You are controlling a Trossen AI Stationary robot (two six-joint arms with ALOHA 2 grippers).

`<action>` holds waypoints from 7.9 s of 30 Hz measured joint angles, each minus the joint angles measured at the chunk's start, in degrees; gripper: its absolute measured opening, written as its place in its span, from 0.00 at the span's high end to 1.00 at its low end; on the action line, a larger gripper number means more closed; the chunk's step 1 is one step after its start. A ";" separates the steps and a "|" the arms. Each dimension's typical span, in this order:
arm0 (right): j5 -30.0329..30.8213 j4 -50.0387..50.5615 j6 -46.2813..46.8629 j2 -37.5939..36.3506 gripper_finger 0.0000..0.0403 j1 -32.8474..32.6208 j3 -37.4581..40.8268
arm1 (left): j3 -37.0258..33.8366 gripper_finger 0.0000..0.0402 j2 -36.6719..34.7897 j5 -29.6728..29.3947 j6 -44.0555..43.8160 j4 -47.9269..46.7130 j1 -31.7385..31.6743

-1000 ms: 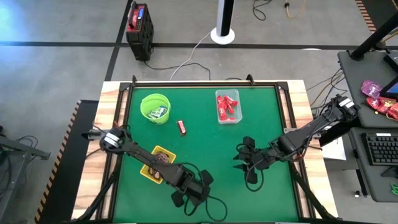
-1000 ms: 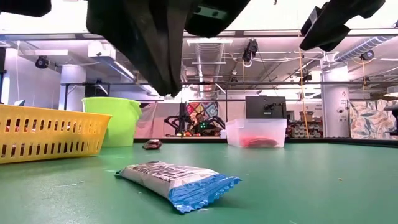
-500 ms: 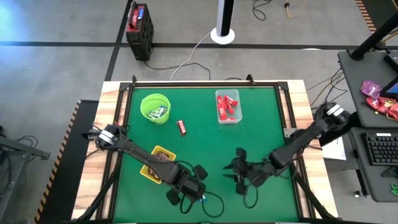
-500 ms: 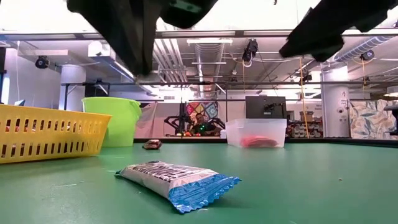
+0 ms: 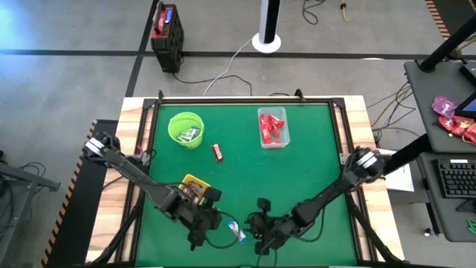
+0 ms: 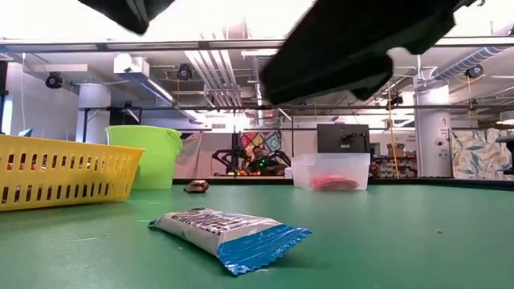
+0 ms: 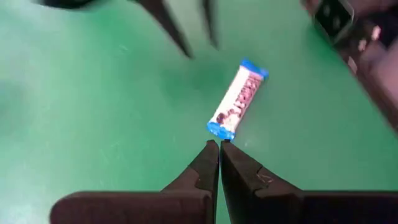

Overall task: Sort candy by brand, put in halloween buckets
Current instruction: Put the white chocolate into the green bucket

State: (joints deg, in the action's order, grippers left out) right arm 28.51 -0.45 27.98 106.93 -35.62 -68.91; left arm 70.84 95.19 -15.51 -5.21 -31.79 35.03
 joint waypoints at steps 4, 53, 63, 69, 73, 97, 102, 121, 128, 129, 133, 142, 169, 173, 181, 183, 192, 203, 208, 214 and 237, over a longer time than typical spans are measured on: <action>-0.78 0.90 1.88 5.19 0.74 -0.18 -5.88 | -3.81 1.00 -3.21 -6.08 -5.66 4.16 2.24; -3.85 15.73 -7.89 11.38 0.96 6.46 -14.07 | 9.08 1.00 -3.50 -29.06 -20.77 -27.24 6.63; -13.70 16.54 -17.22 3.67 0.98 10.57 -11.20 | 9.04 1.00 -4.38 -30.12 -26.88 -29.01 7.89; -15.31 10.66 -19.83 -4.29 0.98 11.48 0.94 | 7.38 1.00 -3.14 -28.52 -26.58 -17.31 8.75; -15.36 -3.05 -20.93 -10.90 0.98 11.43 12.69 | 5.67 1.00 0.43 -23.40 -15.97 -4.86 7.79; -17.99 -29.04 -20.56 -3.36 0.60 10.88 22.50 | 3.18 1.00 18.71 -13.82 -18.12 1.97 1.75; -18.05 -29.17 -20.54 0.85 0.48 11.55 19.40 | 2.60 1.00 18.69 -13.03 -18.23 1.21 1.04; -20.00 -32.48 -19.05 6.56 0.43 14.29 15.76 | -0.93 1.00 18.75 -10.90 -20.39 4.39 0.67; -20.03 -32.84 -18.57 6.61 0.45 15.08 15.61 | -1.23 1.00 18.76 -10.77 -20.39 4.77 0.52; -20.02 -32.91 -18.57 6.75 0.45 15.10 15.61 | -1.29 1.00 18.76 -10.77 -20.43 4.83 0.52; -20.61 -33.54 -18.61 8.21 0.47 15.04 15.58 | -1.79 1.00 18.76 -10.86 -20.55 5.44 0.49; -20.60 -35.28 -20.61 9.27 0.63 15.07 15.52 | -2.17 1.00 18.76 -10.97 -20.59 6.62 0.45; -23.61 -32.93 -10.00 5.58 0.74 15.86 15.74 | -0.27 1.00 12.56 -14.34 -15.86 4.06 0.54; -25.62 -32.63 -3.90 4.90 0.74 17.03 15.74 | -0.27 0.98 12.49 -18.55 -18.14 5.53 0.43; -26.20 -32.74 2.06 4.86 0.73 18.16 15.73 | -0.43 0.74 12.64 -17.88 -19.48 6.16 0.47; -26.18 -33.00 2.55 4.86 0.73 18.30 15.72 | -0.52 0.66 13.28 -17.90 -19.34 5.77 0.45; -26.96 -34.41 7.06 4.82 0.73 18.56 15.72 | -0.80 0.54 18.35 -20.60 -18.43 5.12 0.26; -27.54 -35.56 10.13 4.77 0.65 18.67 15.68 | 2.83 0.96 18.68 -24.24 -11.77 1.82 0.21; -27.57 -35.57 10.02 2.80 0.55 18.93 15.68 | 6.77 0.97 18.32 -23.99 -11.80 -5.18 0.06; -28.96 -33.94 7.04 -4.69 0.45 19.68 15.68 | 12.22 0.99 16.60 -22.73 -14.22 -20.08 0.04; -21.94 -14.59 -3.05 -18.47 0.39 20.02 15.74 | 2.81 1.00 -17.37 -27.60 -18.83 -53.84 -26.45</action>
State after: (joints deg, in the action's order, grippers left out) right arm 6.57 -15.04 24.93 88.46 -15.59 -53.17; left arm 73.65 77.82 -43.11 -24.04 -85.63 8.58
